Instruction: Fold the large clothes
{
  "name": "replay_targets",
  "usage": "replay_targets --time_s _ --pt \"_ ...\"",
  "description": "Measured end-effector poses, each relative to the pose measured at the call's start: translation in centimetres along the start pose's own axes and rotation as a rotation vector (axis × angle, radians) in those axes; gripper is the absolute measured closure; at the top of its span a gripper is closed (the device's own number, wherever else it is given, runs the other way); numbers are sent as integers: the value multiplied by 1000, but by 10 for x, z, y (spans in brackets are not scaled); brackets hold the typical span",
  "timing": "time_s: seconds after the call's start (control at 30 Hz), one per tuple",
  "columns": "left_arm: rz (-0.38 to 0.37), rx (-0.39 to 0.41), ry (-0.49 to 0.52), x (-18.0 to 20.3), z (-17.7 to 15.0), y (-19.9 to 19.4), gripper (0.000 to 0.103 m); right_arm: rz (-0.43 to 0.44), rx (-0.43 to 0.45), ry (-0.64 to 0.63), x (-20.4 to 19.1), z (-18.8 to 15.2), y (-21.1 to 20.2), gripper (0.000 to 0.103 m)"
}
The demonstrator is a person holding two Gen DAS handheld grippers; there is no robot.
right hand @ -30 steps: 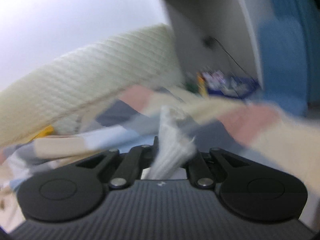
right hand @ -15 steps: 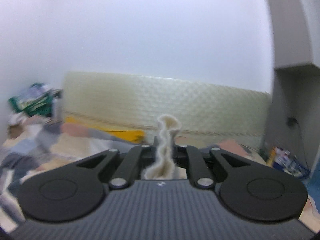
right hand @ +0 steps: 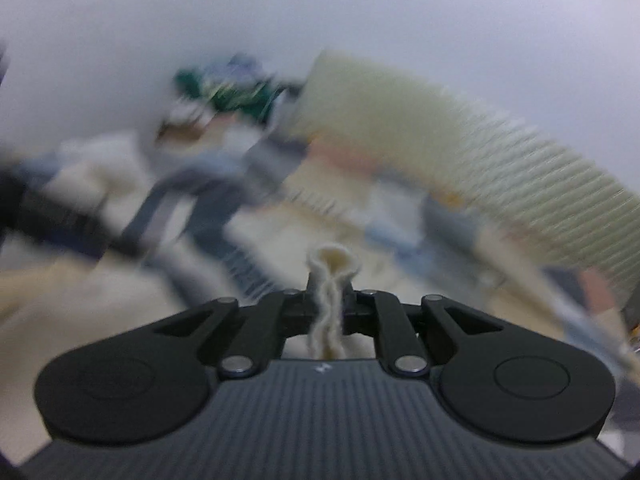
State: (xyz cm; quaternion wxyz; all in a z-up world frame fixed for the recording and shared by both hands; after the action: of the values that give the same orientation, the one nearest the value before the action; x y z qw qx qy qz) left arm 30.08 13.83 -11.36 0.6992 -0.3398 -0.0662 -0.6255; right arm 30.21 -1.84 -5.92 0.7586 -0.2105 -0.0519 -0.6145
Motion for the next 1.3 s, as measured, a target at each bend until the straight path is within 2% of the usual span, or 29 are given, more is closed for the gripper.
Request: replay_targets --time_s 0.17,0.23,0.3,0.37,0.4,0.43,0.6,0.7,0.8,1.0,1.07,1.1,1.17,1.23,1.3 --pt "3 -19 3 -2 -6 9 34 105 -119 -1 -62 -61 9 92" --pt "-4 -31 3 -1 -11 12 34 139 -167 14 -75 -79 14 91" --pt "-14 -45 7 2 -16 16 34 149 -199 27 -81 -89 16 87" --pt "-23 -59 24 6 -21 18 34 177 -229 64 -81 -91 16 71" --pt "-34 -66 25 8 -24 18 34 195 -235 94 -80 -89 13 57" --pt "-52 -78 20 11 -27 19 34 206 -234 124 -80 -87 8 48" --pt "-92 -139 10 21 -49 24 34 224 -238 264 -67 -79 -26 47" --pt "-107 -201 6 27 -70 30 34 175 -251 364 -43 -85 -44 47" --pt "-125 -255 15 35 -91 33 34 76 -275 463 -10 -95 -51 47" --pt "-95 -319 82 44 -127 48 37 -117 -284 663 46 -130 -33 47" --pt "-97 -332 123 50 -134 50 51 -156 -278 724 59 -140 -25 47" --pt "-103 -341 132 53 -136 50 55 -167 -274 739 64 -144 -21 47" --pt "-147 -375 110 63 -143 48 82 -163 -252 748 69 -145 -17 46" --pt "-159 -376 107 70 -145 43 92 -151 -239 741 72 -147 -12 46" --pt "-163 -336 121 74 -139 38 95 -144 -239 753 72 -151 -8 54"
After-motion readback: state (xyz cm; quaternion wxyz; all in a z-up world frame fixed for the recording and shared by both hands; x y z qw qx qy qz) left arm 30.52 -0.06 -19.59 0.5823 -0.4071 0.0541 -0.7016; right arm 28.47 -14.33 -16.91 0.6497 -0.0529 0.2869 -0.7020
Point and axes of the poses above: each gripper's, at about its wrist camera, not at the fingertips, and y roughly the way its jaws point, x to its right, z to its top, the point moved 10 cm from there along y, roughly the way its jaws point, and after that the axes turned 14 degrees about x, right-handed, at the moved point
